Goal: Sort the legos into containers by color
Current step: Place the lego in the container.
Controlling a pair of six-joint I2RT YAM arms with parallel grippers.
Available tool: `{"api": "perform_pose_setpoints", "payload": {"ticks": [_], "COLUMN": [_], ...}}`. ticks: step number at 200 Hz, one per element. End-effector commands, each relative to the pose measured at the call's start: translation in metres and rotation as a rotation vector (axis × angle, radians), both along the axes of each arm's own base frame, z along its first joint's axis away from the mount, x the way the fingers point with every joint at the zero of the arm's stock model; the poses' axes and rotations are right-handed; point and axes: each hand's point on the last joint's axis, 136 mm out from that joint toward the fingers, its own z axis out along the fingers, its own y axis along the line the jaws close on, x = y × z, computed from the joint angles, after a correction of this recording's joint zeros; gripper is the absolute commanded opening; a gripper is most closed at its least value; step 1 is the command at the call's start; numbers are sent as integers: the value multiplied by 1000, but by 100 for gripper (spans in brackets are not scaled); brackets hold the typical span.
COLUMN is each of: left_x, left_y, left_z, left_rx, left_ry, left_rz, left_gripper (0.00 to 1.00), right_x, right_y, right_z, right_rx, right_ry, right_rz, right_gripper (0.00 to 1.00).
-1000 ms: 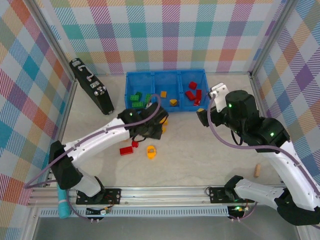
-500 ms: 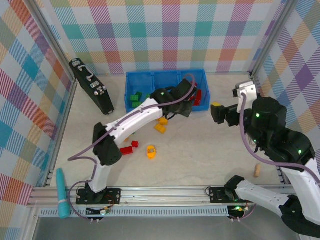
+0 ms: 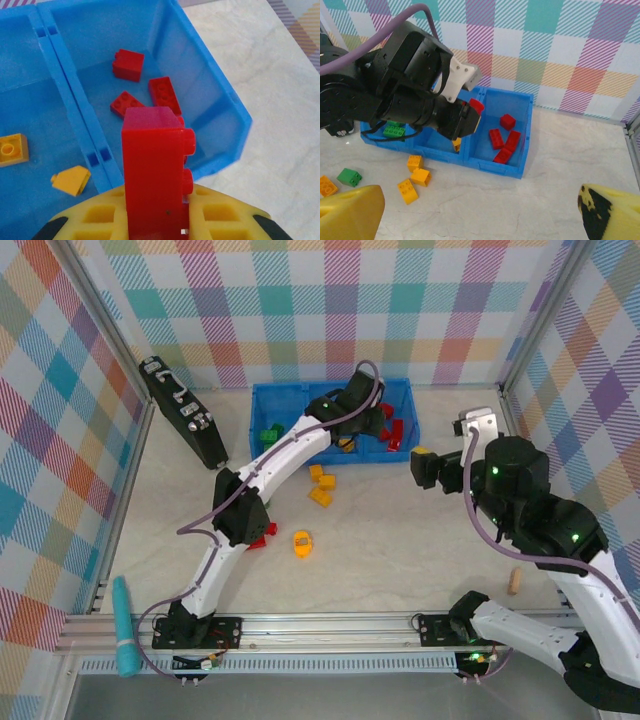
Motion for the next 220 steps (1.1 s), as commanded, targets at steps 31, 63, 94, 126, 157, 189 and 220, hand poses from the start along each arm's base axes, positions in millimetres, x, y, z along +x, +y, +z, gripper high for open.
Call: {"api": "perform_pose_setpoints", "payload": {"ticks": [31, 63, 94, 126, 157, 189, 220], "left_x": [33, 51, 59, 62, 61, 58, 44], "left_y": [-19, -22, -24, -20, -17, -10, 20], "left_z": [-18, -20, -24, -34, -34, -22, 22], "left_rx": [-205, -322, -359, -356, -345, -325, -200], "left_ry": [45, 70, 84, 106, 110, 99, 13], "left_rz": [8, 13, 20, 40, 42, 39, 28], "left_gripper": [21, 21, 24, 32, 44, 48, 52], "right_x": [13, 21, 27, 31, 32, 32, 34], "right_y": [11, 16, 21, 25, 24, 24, 25], "right_z": [-12, -21, -28, -32, -36, -39, -44], "right_rx": [41, 13, -10, -23, -37, -46, -61], "right_ry": [20, 33, 47, 56, 60, 61, 52], "right_rz": [-15, -15, -12, -7, -10, -9, -4], "right_gripper": [99, 99, 99, 99, 99, 99, 99]}}
